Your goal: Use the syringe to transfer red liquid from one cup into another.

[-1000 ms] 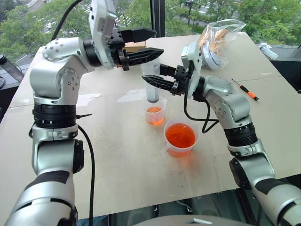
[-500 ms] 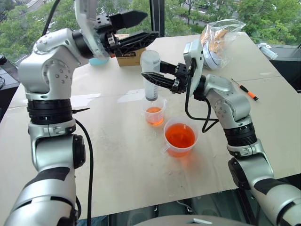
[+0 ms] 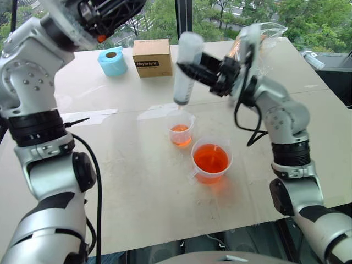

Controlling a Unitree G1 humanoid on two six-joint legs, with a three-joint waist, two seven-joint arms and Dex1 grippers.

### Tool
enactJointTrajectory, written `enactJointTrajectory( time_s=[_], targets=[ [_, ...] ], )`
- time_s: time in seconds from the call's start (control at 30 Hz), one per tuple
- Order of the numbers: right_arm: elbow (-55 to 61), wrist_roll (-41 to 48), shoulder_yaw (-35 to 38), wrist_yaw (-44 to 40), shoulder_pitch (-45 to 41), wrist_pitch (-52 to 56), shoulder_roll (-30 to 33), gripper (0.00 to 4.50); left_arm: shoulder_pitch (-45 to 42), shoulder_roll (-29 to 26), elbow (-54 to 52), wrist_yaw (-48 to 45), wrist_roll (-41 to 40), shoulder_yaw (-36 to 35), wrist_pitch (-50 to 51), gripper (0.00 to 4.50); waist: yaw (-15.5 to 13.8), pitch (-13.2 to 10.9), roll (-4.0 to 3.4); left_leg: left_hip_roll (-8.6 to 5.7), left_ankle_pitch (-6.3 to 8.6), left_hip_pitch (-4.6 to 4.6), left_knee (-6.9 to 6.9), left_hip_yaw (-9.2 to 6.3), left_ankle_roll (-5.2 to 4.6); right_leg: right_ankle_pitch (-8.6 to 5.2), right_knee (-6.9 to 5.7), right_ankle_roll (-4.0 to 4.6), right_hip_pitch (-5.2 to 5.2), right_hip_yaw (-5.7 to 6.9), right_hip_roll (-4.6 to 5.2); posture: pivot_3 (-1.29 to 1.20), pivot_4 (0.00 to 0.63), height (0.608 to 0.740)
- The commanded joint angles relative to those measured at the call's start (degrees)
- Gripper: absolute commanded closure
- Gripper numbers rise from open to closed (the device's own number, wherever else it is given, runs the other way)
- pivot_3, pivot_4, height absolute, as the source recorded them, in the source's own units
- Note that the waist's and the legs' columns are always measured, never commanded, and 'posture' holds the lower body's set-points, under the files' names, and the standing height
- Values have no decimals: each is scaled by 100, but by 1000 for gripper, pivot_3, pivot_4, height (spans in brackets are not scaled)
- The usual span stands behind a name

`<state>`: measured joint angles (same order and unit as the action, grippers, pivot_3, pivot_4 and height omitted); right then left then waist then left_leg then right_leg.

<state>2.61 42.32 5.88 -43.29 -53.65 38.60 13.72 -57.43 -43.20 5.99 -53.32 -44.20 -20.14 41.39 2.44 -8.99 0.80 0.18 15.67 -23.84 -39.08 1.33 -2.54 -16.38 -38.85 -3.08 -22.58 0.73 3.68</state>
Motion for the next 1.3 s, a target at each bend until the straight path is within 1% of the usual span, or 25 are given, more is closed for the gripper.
enactJointTrajectory(
  time_s=[0.03, 0.1, 0.2, 0.23, 0.3, 0.4, 0.43, 0.47, 0.53, 0.57, 0.67, 0.7, 0.77, 0.8, 0.83, 0.9, 0.93, 1.03, 1.13, 1.2, 1.23, 1.27, 1.3],
  targets=[
    [222, 704, 734, 290, -231, 630, 510, 3061, 471, -400, -497, 57, -71, -311, 133, 64, -11, 0, 1, 0, 0, 0, 0, -2, 0, 0, 1, 0, 0, 2, 2, 0, 150, 740],
    [44, 673, 860, 288, -178, 962, 1058, 3061, 1064, -650, -778, -46, 85, -289, 91, 64, -11, 0, 0, 0, 0, 0, 3, 0, 0, 0, 2, 0, 1, 1, 14, 0, 150, 740],
    [-282, 538, 761, 48, 56, 1694, 2163, 3061, 1987, -952, -1127, -86, 60, -484, 217, 64, -46, -1, 3, -2, 1, 0, 8, 2, -1, 0, 5, 0, 1, -1, 30, 0, 150, 740],
    [-320, 521, 709, -28, 132, 1903, 2428, 3061, 2223, -1023, -1207, -97, 69, -546, 249, 64, -55, -1, 3, -2, 1, -1, 8, 0, -1, 0, 6, 1, 2, -1, 30, 0, 150, 740],
    [-270, 348, 382, -232, 398, 2296, 3066, 3061, 2998, -1251, -1425, -247, 310, -622, 136, 64, -51, -2, 3, -2, 2, -2, 10, 3, -3, -1, 11, 1, 1, -11, 30, 0, 150, 740],
    [60, -136, -436, -599, 958, 2560, 4044, 3061, 4379, -1561, -1796, -575, 774, -710, -200, 64, -29, -2, 3, 0, 2, 0, 40, 16, -3, -1, 56, 2, -5, -27, 33, 0, 150, 740],
    [130, -266, -669, -716, 1110, 2600, 4273, 3061, 4789, -1626, -1913, -654, 907, -730, -286, 64, -24, -2, 3, 2, 2, 2, 48, 20, -3, -1, 66, 2, -6, -30, 33, 0, 150, 740],
    [102, -369, -837, -788, 1230, 2602, 4373, 3061, 5162, -1644, -2013, -728, 1045, -744, -416, 64, -14, -2, 3, 5, 2, 2, 55, 25, -3, -1, 71, 2, -10, -34, 32, 0, 150, 740],
    [-51, -743, -1158, -711, 1368, 2381, 4359, 3061, 5669, -1593, -2085, -720, 1283, -701, -658, 64, -8, -2, 3, 8, 2, 5, 61, 30, -3, -1, 77, 2, -10, -40, 32, 0, 150, 740],
    [-156, -933, -1265, -635, 1396, 2201, 4253, 3061, 5792, -1532, -2035, -641, 1473, -617, -890, 64, -18, -2, 3, 8, 2, 5, 64, 33, -4, -1, 78, 2, -10, -42, 34, 0, 150, 740],
    [-696, -1413, -1217, -50, 1339, 1669, 3572, 1607, 5871, -1235, -1915, -338, 1773, -400, -1279, 0, -56, 2, 7, 8, 3, 10, 62, 32, -5, 0, 76, 3, -6, -39, 37, 0, 150, 740],
    [-786, -1524, -1198, -2, 1338, 1557, 3463, 1189, 5881, -1174, -1921, -311, 1793, -382, -1331, 0, -65, 2, 6, 8, 3, 10, 61, 31, -4, 1, 75, 3, -5, -39, 40, 0, 150, 740],
    [-929, -1674, -1030, 59, 1370, 1177, 3257, 204, 5977, -982, -2066, -259, 1717, -384, -1326, 0, -106, 2, 5, 7, 2, 3, 61, 32, -3, 2, 77, 3, -10, -38, 42, 0, 150, 740],
    [-959, -1664, -874, -37, 1387, 915, 3224, 90, 6044, -857, -2138, -111, 1811, -391, -1439, 0, -131, 1, 5, 8, 2, 2, 60, 32, -3, 2, 78, 3, -12, -38, 42, 0, 150, 740],
    [-954, -1583, -697, -279, 1470, 683, 3299, 90, 6105, -752, -2179, 113, 1972, -350, -1486, 0, -157, 0, 3, 7, 2, 0, 62, 32, -3, 2, 81, 3, -14, -38, 42, 0, 150, 740],
    [-918, -1479, -309, -1064, 1889, -264, 3542, 90, 6242, -516, -2285, 499, 2216, -245, -1538, 0, -232, 0, 3, 7, 3, -4, 69, 31, -3, 1, 91, 2, -15, -34, 42, 0, 150, 740],
    [-963, -1266, 59, -1511, 2217, -642, 3578, 90, 6436, -352, -2469, 586, 2238, -241, -1608, 0, -247, 0, 4, 6, 4, -8, 73, 25, -5, 2, 95, 2, -13, -25, 42, 0, 150, 740],
    [-1236, -1086, 767, -2249, 3176, -1432, 3720, 90, 7160, 63, -2981, 679, 2155, -322, -1691, 0, -314, 4, 9, 6, 10, -9, 76, 23, -13, 2, 94, 2, -2, -20, 42, 0, 150, 740],
    [-1407, -1151, 1220, -2743, 4061, -2180, 3775, 90, 7874, 330, -3218, 700, 2259, -370, -1918, 0, -313, 6, 11, 7, 12, -5, 70, 26, -17, 2, 108, 2, 8, -22, 46, 0, 150, 740],
    [-1532, -1267, 1353, -2971, 4623, -2459, 3852, 90, 8258, 529, -3301, 742, 2289, -388, -2096, 0, -309, 8, 5, 8, 12, 12, 68, 31, -18, 1, 100, 2, 13, -27, 46, 0, 150, 740],
    [-1618, -1249, 1481, -3057, 4919, -2562, 3823, 90, 8441, 655, -3324, 802, 2298, -382, -2149, 0, -302, 9, 2, 9, 24, 21, 68, 29, -39, 1, 93, 4, 20, -25, 46, 0, 150, 740],
    [-1707, -1255, 1556, -3121, 5131, -2711, 3776, 90, 8601, 754, -3335, 831, 2335, -355, -2242, 0, -300, 9, -6, 10, 26, 53, 69, 27, -42, 0, 91, 5, 51, -24, 46, 0, 150, 740],
    [-1816, -1336, 1590, -3154, 5327, -2990, 3716, 90, 8753, 860, -3349, 859, 2375, -318, -2358, 0, -287, 11, -10, 12, 28, 116, 76, 27, -45, -2, 100, 9, 113, -25, 48, 0, 150, 740]
  ],
)
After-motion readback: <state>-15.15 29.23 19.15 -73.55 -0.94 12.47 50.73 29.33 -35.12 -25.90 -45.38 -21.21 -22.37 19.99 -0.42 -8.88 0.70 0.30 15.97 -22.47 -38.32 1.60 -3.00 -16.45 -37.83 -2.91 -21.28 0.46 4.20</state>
